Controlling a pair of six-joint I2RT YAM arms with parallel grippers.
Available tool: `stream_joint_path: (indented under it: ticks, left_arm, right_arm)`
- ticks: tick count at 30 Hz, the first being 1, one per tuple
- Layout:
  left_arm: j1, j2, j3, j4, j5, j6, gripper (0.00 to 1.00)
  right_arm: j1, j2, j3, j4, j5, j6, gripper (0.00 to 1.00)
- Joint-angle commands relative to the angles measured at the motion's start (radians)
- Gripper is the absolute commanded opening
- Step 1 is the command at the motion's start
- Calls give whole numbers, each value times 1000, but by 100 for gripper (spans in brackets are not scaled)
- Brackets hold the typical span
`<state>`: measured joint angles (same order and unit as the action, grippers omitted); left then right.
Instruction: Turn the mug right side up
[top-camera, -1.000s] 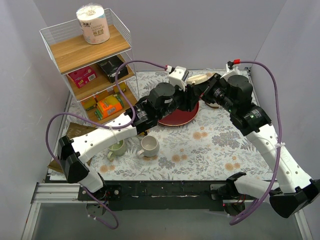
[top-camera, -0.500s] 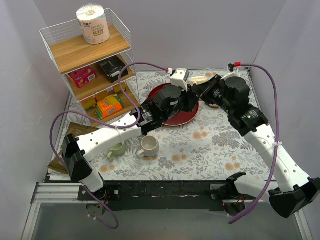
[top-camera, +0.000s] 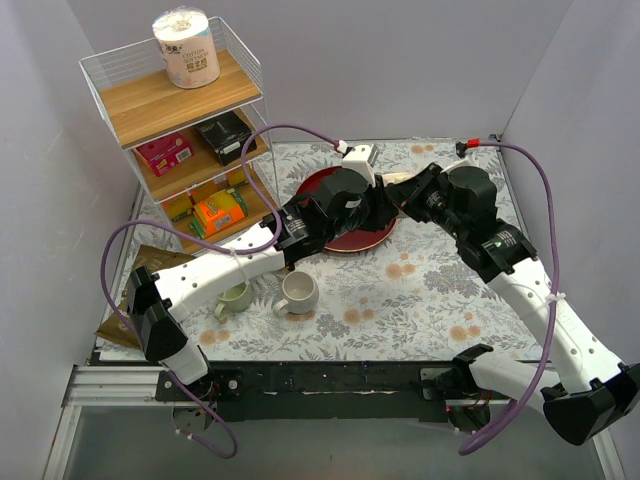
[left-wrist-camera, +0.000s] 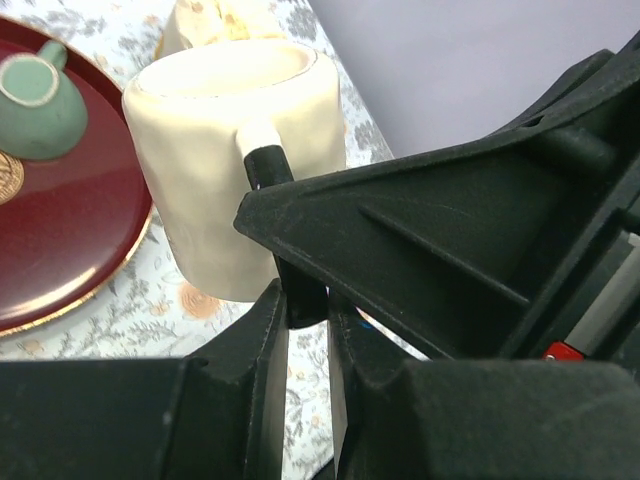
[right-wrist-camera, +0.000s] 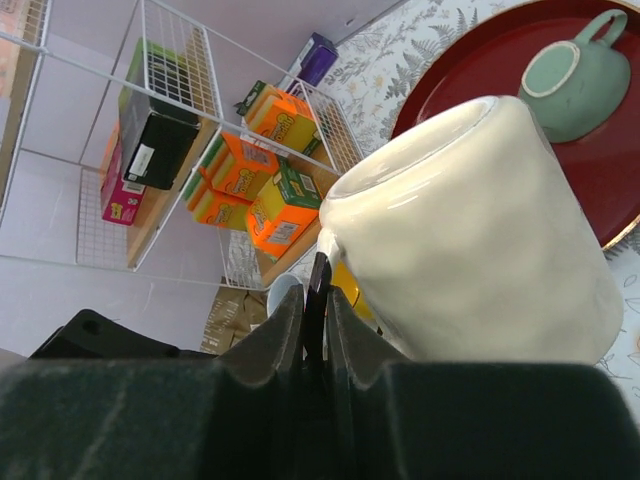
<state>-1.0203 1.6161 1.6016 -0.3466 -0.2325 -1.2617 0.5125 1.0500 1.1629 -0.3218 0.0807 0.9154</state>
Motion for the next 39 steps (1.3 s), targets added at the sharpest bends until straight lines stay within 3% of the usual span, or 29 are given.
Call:
stream_joint_path:
  ticks: [1, 6, 12, 18, 24, 30, 39]
  left_arm:
    - [51, -5, 20, -94, 8, -62, 0]
    - [81, -16, -43, -86, 65, -107, 0]
    - [124, -15, -78, -77, 123, -146, 0]
    - [150, -24, -49, -39, 154, -174, 0]
    - [150, -93, -60, 66, 165, -214, 0]
    - [150, -160, -104, 165, 188, -297, 0]
    - [152, -232, -183, 305, 213, -412, 0]
  right_arm:
    - [0, -70, -34, -14, 24, 7, 21]
    - [-11, -94, -95, -63, 8, 39, 40]
    - [-16, -145, -170, -88, -19, 76, 54]
    - [-16, -223, -324, 30, -105, 172, 67]
    - [-16, -346, -489, 301, -104, 281, 74]
    - [-16, -363, -512, 478, -42, 283, 80]
    - [-16, -366, -592, 699, 50, 430, 81]
